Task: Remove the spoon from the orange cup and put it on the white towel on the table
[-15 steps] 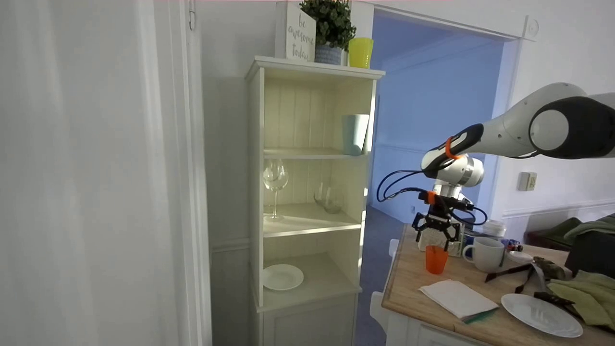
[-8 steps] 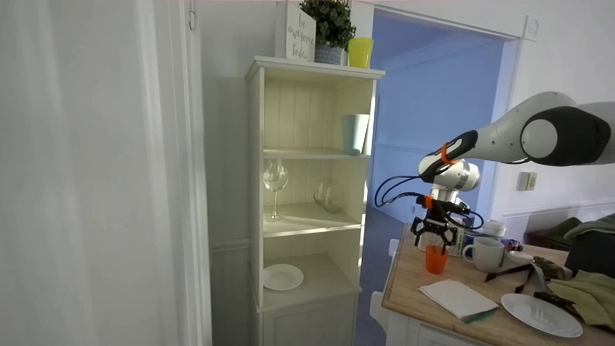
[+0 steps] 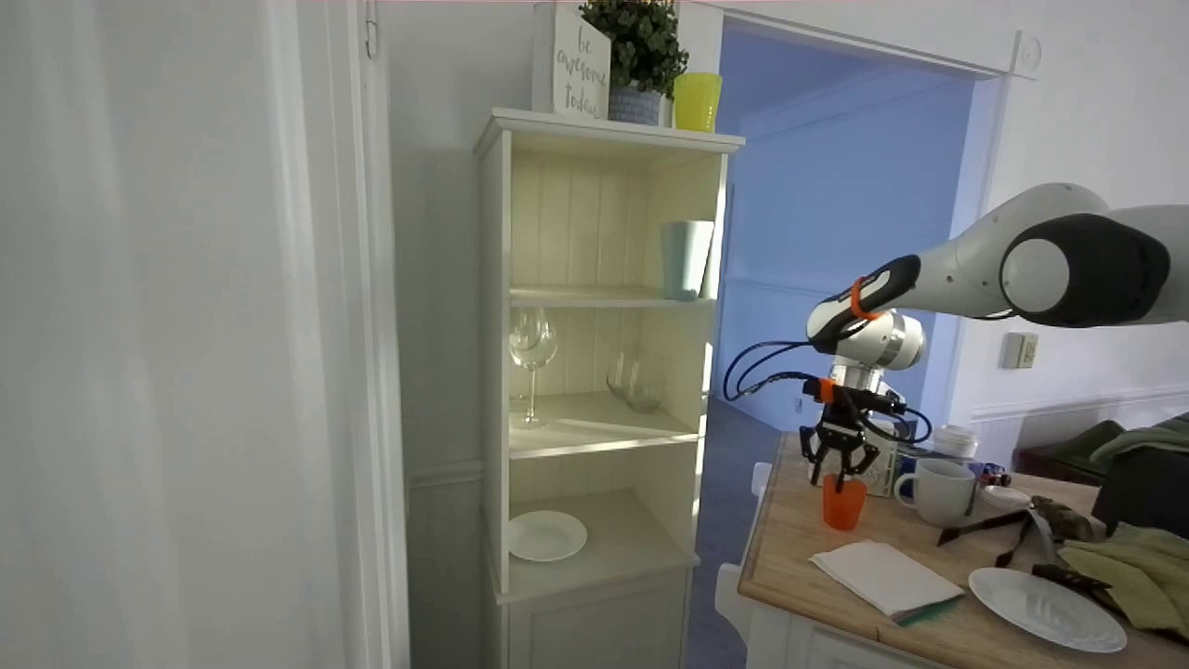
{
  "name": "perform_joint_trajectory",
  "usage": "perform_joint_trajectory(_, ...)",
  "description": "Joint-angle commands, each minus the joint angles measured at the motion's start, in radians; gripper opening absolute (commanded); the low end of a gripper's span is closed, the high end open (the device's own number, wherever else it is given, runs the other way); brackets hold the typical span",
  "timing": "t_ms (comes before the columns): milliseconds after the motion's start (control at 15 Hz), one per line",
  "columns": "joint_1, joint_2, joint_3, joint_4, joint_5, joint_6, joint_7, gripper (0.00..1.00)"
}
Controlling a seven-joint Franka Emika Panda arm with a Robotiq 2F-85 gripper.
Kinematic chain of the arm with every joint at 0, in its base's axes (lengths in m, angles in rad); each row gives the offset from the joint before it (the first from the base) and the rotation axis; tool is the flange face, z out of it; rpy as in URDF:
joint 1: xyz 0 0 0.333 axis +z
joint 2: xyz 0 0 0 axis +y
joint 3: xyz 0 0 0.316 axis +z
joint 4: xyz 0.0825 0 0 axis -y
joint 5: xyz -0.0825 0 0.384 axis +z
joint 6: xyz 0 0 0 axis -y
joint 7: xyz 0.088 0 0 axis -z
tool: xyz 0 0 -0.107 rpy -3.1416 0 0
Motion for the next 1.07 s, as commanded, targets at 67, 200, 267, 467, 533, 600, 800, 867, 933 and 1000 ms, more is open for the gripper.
perform_joint_trajectory(67,-0.018,0.018,0.001,0.048,0.021,-0.041,-0.001,0.34)
perform_joint_trajectory(200,-0.021,0.018,0.001,0.052,0.021,-0.047,0.001,0.32)
perform_joint_trajectory(267,-0.022,0.018,0.0,0.055,0.021,-0.051,0.002,0.3)
perform_joint_trajectory(467,-0.025,0.018,-0.001,0.061,0.022,-0.065,0.004,0.23)
perform_joint_trajectory(533,-0.026,0.018,-0.001,0.063,0.021,-0.069,0.005,0.22)
perform_joint_trajectory(600,-0.027,0.019,-0.002,0.064,0.021,-0.073,0.006,0.22)
perform_joint_trajectory(800,-0.028,0.019,-0.002,0.064,0.019,-0.082,0.008,0.22)
perform_joint_trajectory(867,-0.028,0.018,-0.003,0.064,0.019,-0.085,0.008,0.2)
perform_joint_trajectory(933,-0.028,0.017,-0.003,0.064,0.018,-0.09,0.008,0.17)
perform_joint_trajectory(1000,-0.029,0.016,-0.003,0.064,0.019,-0.096,0.008,0.12)
